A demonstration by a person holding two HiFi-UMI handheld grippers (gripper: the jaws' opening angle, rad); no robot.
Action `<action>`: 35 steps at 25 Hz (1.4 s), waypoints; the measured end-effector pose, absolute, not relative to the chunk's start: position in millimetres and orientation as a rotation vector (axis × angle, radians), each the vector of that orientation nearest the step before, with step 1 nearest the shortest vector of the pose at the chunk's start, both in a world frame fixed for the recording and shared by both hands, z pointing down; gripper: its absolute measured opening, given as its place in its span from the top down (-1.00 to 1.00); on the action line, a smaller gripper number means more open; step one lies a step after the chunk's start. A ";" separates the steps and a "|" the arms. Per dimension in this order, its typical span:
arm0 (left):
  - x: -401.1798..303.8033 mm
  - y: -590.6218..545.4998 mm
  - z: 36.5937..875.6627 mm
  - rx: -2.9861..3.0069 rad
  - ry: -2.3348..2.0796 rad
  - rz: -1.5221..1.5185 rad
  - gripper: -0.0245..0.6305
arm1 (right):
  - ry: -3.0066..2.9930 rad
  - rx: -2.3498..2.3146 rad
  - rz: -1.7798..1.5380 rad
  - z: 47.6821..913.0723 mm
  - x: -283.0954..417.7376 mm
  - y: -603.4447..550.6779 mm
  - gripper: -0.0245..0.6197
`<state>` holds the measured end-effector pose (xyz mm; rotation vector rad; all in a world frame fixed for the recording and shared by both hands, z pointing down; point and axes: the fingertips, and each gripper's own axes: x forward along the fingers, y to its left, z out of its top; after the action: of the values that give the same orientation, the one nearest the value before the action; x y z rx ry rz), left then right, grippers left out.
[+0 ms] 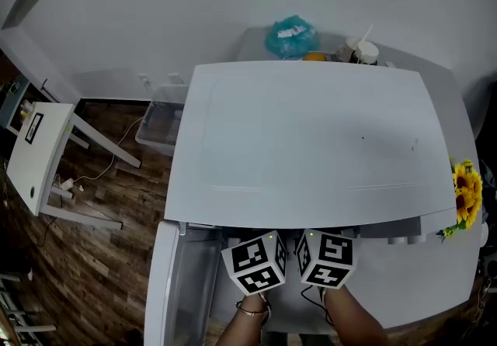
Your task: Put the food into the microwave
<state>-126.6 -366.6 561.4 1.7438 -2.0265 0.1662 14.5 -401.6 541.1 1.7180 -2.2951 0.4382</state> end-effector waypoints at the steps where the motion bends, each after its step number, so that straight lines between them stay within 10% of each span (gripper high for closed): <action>1: -126.3 -366.7 561.8 1.743 -2.028 0.180 0.72 | -2.300 1.712 0.428 541.0 13.8 -402.0 0.80; 35: -79.2 -250.3 457.5 1.900 -2.020 -0.003 0.92 | -2.613 1.426 0.415 451.2 22.9 -282.7 0.87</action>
<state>-79.2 -250.3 457.5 1.8996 -2.0200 -0.0029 22.9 -282.7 451.2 1.4261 -2.6129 0.4154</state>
